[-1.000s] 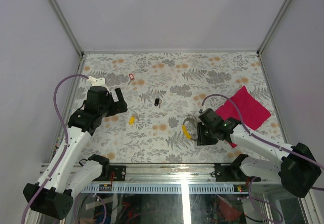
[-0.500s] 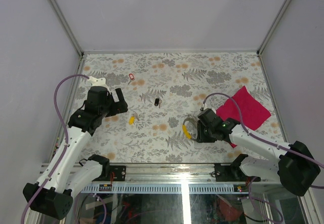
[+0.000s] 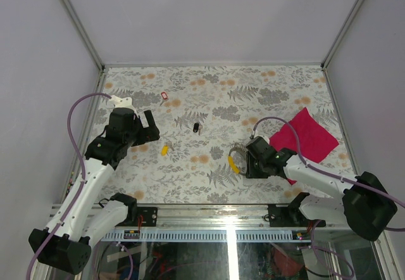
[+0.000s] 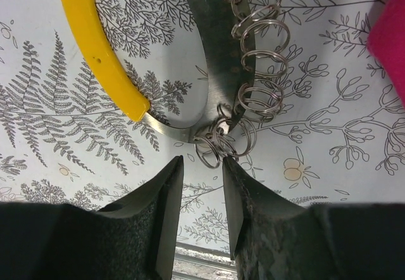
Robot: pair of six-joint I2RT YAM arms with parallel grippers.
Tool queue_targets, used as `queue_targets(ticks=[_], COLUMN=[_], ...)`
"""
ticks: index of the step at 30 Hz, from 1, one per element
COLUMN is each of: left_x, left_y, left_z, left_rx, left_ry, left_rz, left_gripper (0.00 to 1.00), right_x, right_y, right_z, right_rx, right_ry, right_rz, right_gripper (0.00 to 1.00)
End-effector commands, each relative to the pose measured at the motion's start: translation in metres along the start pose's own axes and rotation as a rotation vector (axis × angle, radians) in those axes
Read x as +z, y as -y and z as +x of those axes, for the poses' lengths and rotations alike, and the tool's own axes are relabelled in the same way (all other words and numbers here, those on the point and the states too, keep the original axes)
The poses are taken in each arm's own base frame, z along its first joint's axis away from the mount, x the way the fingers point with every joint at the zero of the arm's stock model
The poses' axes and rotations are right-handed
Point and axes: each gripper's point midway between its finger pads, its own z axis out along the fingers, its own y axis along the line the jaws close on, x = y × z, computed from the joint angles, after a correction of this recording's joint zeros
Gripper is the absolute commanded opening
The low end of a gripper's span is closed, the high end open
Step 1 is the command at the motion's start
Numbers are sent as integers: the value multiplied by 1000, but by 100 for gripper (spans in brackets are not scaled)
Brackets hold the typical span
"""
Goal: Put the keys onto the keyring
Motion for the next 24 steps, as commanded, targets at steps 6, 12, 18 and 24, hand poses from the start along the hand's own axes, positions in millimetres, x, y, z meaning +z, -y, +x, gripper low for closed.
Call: queue_targets(ticks=[6,12,18,24], left_x=[2,2,2,3], left_y=[6,6,7,7], left_z=[-7,-7,-7,-6], left_rx=[17,17,17,18], left_ry=[34,33,32,29], left_rz=[27,26,30,30], left_gripper=[100,100,100,100], right_x=[8,8,9,11], right_y=[-2,-7,-5,-3], right_z=[-11,-13,-12,-11], right_rx=[14,15,14,12], right_ry=[40,53,46,47], right_rz=[12,-19,-7,4], right_gripper=[38,35,33,29])
